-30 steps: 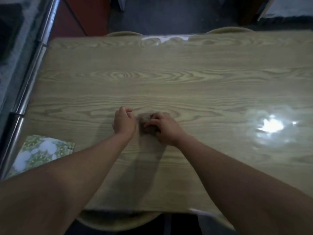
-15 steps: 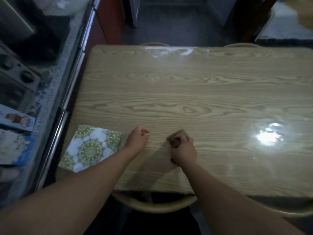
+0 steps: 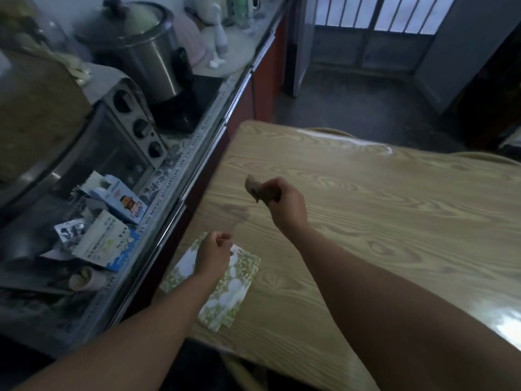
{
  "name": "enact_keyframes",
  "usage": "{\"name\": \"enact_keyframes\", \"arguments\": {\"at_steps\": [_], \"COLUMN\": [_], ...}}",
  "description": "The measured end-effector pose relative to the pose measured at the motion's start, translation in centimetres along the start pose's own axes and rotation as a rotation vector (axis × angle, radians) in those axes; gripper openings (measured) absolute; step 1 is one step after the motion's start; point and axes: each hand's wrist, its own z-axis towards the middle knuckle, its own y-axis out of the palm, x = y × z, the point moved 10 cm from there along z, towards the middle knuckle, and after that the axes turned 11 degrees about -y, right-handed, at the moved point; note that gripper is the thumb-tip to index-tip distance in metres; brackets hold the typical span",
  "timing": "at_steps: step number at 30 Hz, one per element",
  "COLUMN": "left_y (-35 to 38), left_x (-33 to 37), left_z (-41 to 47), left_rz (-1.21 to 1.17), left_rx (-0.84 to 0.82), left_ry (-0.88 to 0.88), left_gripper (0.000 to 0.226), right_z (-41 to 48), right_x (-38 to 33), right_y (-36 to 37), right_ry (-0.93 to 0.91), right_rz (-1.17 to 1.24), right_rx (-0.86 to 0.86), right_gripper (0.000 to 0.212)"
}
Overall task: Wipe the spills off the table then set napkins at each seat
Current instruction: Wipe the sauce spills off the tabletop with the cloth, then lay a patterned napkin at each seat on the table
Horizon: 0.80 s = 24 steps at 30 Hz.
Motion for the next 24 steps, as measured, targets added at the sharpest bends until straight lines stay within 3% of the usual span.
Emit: {"name": "enact_keyframes", "arguments": {"at_steps": [3,6,8,14,19,24], "left_y": [-2.0,-3.3,-3.8,-4.9,-5.6,-6.5], "left_x": [-0.7,-1.7,-2.4,-3.9,-5.3,-5.9], "left_z": [0.4,0.7,0.7,0.2,0.2,0.7], "left_rz": [-0.039,-0.055,-0.031,0.107,0.267,0.465], "left_rx": [0.05,0.072,0.089,0.142,0.177,0.25], "left_ry": [-0.016,-0.041,-0.058,-0.068,-0.086,-0.059], "left_gripper": [0.019,0.019,0.018,0.019,0.016,0.032], "right_z": [2.1,2.2,1.2,-4.0,-8.6,-12.0], "right_x": [-2.2,-1.2,-0.9,0.7,3.8,6.2], "right_y": [1.9,3.9,4.4,5.3,5.9,6.7], "right_ry": [-0.191,-0.183,-0.17,-0.061,0.212,0.447], "right_rz": [-0.247,-0.486,-0.514,-0.399,-0.155,0.058], "right_rx": [-0.173,-0.361,-0.365,-0.316,-0.237,-0.134], "right_gripper": [0.042,0.035,0.031,0.028,0.02,0.008]}}
